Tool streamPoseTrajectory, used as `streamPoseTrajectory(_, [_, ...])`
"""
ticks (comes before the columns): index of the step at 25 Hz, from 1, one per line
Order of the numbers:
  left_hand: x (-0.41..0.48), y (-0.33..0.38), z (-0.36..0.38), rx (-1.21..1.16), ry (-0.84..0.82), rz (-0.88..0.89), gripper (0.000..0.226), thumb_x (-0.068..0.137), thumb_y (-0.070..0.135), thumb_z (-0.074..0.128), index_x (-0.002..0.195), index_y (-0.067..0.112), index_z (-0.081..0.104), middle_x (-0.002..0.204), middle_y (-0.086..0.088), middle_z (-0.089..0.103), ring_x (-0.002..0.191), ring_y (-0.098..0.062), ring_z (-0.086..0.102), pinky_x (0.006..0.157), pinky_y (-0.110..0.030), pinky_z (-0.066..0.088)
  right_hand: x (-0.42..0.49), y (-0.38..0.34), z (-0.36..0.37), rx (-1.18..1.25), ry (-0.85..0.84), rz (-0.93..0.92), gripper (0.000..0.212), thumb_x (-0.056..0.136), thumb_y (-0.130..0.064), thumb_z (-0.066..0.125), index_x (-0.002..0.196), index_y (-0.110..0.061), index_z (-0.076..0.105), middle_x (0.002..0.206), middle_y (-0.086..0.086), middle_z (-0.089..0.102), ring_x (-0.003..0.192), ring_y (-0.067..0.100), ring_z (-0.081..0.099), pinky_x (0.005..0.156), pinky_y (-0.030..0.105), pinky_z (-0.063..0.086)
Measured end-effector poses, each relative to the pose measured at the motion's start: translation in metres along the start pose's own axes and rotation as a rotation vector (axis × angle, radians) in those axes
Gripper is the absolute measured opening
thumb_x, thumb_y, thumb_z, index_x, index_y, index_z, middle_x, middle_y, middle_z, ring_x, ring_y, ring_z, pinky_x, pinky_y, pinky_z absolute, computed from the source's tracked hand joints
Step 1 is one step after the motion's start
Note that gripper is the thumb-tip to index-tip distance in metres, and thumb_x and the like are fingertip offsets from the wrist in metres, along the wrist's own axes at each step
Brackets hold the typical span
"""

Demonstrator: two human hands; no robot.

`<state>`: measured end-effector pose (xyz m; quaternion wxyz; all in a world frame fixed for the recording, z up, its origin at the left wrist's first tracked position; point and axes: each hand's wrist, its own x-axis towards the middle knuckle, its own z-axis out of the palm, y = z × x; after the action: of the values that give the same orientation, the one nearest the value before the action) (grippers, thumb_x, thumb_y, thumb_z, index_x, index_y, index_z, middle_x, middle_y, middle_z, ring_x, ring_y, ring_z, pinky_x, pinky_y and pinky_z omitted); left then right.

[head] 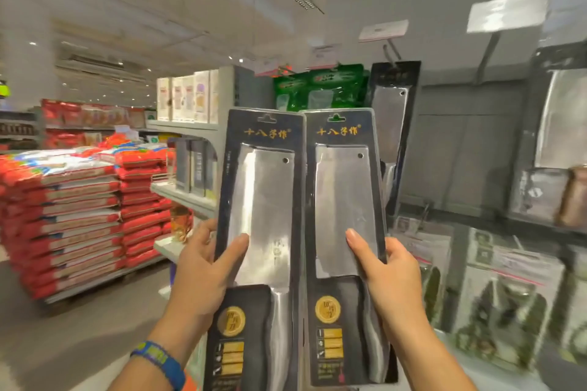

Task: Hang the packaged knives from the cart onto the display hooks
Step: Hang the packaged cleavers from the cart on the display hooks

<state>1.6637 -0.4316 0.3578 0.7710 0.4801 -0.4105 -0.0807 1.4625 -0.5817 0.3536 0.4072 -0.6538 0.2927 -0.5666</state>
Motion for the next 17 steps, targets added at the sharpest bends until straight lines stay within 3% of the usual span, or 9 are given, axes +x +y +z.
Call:
streamPoseTrajectory(3, [0.040,-0.025,0.031,0.040,0.026,0.070,0.037,0.081,0.035,0.069,0.117,0.037,0.061,0.113,0.009,0.072,0.104,-0.012,0.069,0.081,-0.031,0.059,0.047,0.022,-0.004,-0.015,0.060,-0.024,0.053,0.076,-0.069,0.074,0.082,-0.017,0.068,0.077,-0.005,0.073,0.071,0.013,0.069,0.074,0.051,0.058])
streamPoseTrajectory(6, [0.077,-0.051,0.052,0.075,0.072,0.087,0.036,0.080,0.044,0.075,0.113,0.043,0.061,0.111,0.010,0.073,0.101,-0.012,0.071,0.084,-0.042,0.058,0.086,0.040,-0.002,-0.026,0.118,0.007,0.057,0.071,-0.073,0.072,0.078,-0.017,0.068,0.070,-0.004,0.072,0.063,0.012,0.065,0.068,0.046,0.057])
streamPoseTrajectory(9, [0.111,-0.072,0.067,0.082,0.063,0.096,0.050,0.075,0.046,0.079,0.120,0.035,0.060,0.113,0.004,0.072,0.105,-0.019,0.070,0.084,-0.044,0.059,0.110,0.051,0.000,-0.028,0.139,0.033,0.055,0.069,-0.075,0.070,0.080,-0.020,0.070,0.070,-0.006,0.072,0.062,0.009,0.066,0.056,0.037,0.053])
streamPoseTrajectory(11, [0.133,-0.084,0.079,0.075,0.042,0.112,0.052,0.073,0.046,0.078,0.120,0.032,0.060,0.112,0.003,0.073,0.105,-0.017,0.069,0.082,-0.038,0.061,0.125,0.055,0.001,-0.041,0.184,0.038,0.053,0.068,-0.073,0.071,0.078,-0.021,0.070,0.068,-0.011,0.072,0.061,0.004,0.066,0.053,0.033,0.047])
streamPoseTrajectory(14, [0.162,-0.096,0.096,-0.006,-0.008,0.121,0.036,0.074,0.039,0.077,0.107,0.035,0.064,0.100,0.009,0.076,0.089,-0.011,0.073,0.067,-0.020,0.058,0.146,0.053,0.005,-0.088,0.252,0.027,0.054,0.064,-0.076,0.067,0.073,-0.022,0.067,0.063,-0.016,0.069,0.057,-0.002,0.062,0.052,0.031,0.041])
streamPoseTrajectory(17, [0.189,-0.110,0.106,-0.072,-0.100,0.123,0.028,0.078,0.032,0.076,0.103,0.034,0.065,0.096,0.005,0.077,0.083,-0.012,0.074,0.063,-0.019,0.057,0.158,0.054,0.013,-0.141,0.323,0.013,0.060,0.062,-0.079,0.063,0.073,-0.021,0.066,0.063,-0.016,0.068,0.057,0.000,0.062,0.052,0.032,0.043])
